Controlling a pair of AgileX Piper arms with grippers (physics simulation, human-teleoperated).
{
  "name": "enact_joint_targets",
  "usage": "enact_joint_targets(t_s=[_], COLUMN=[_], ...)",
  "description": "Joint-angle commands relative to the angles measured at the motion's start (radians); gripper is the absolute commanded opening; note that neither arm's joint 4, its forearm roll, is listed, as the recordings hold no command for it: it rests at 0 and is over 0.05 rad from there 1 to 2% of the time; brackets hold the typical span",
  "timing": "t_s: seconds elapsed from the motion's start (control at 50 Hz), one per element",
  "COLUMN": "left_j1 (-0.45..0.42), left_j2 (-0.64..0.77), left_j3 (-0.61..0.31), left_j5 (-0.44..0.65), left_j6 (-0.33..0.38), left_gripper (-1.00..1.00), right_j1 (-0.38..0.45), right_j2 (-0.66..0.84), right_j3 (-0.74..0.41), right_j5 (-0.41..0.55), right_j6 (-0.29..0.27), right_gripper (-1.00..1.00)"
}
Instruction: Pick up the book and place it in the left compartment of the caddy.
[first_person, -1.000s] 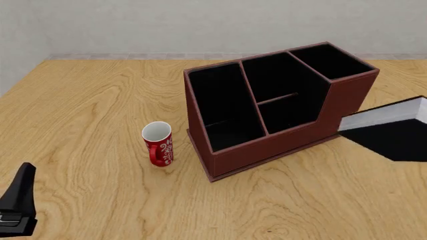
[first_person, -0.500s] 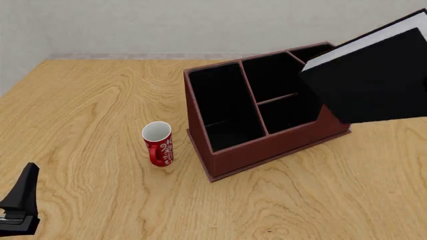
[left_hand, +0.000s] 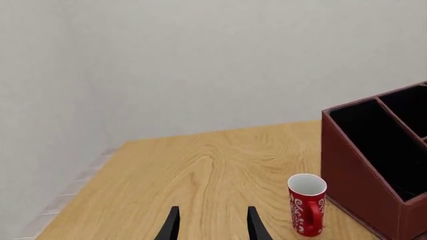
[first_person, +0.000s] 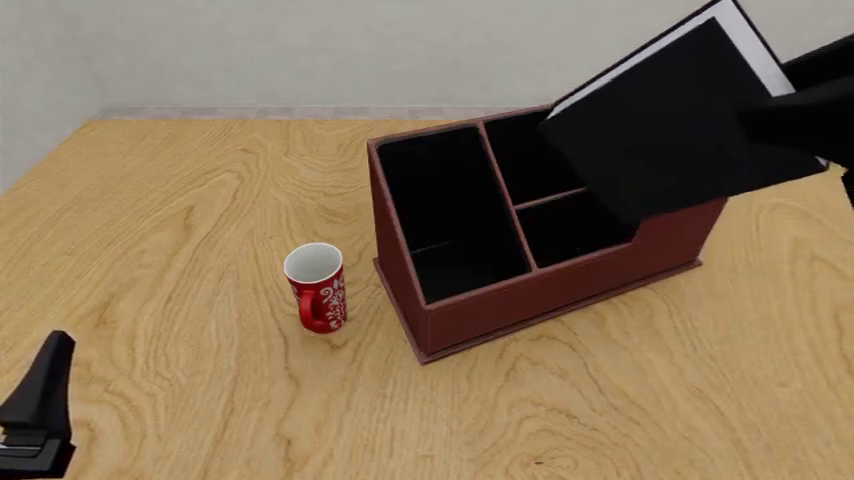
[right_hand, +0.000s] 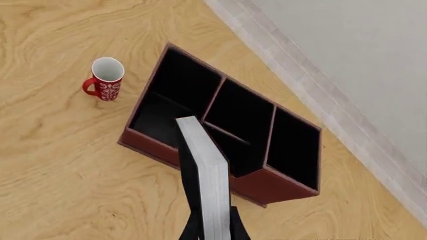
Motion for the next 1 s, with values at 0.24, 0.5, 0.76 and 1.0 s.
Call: enact_joint_targets(t_s=[0.24, 0.5, 0.76, 1.0], left_j1=[-0.019, -0.005, -0.010, -0.006], left_j2=[-0.014, -0.015, -0.015, -0.015], left_j3=[-0.008, -0.020, -0.020, -0.025], left_j5=[0.020, 0.027, 0.022, 0.026], left_j6=[0.014, 0.012, 0.023, 0.034], left_gripper=[1.00, 1.00, 1.00, 1.00], right_j1=[-0.004, -0.025, 0.002, 0.042], right_j2=[0.167, 0.213, 0.255, 0.294], right_j3=[-0.148, -0.137, -0.153, -0.177], right_j5=[0.000, 0.000, 0.000, 0.000], right_j6=[0.002, -0.075, -0.120, -0.122], right_gripper=[-1.00, -1.00, -1.00, -1.00])
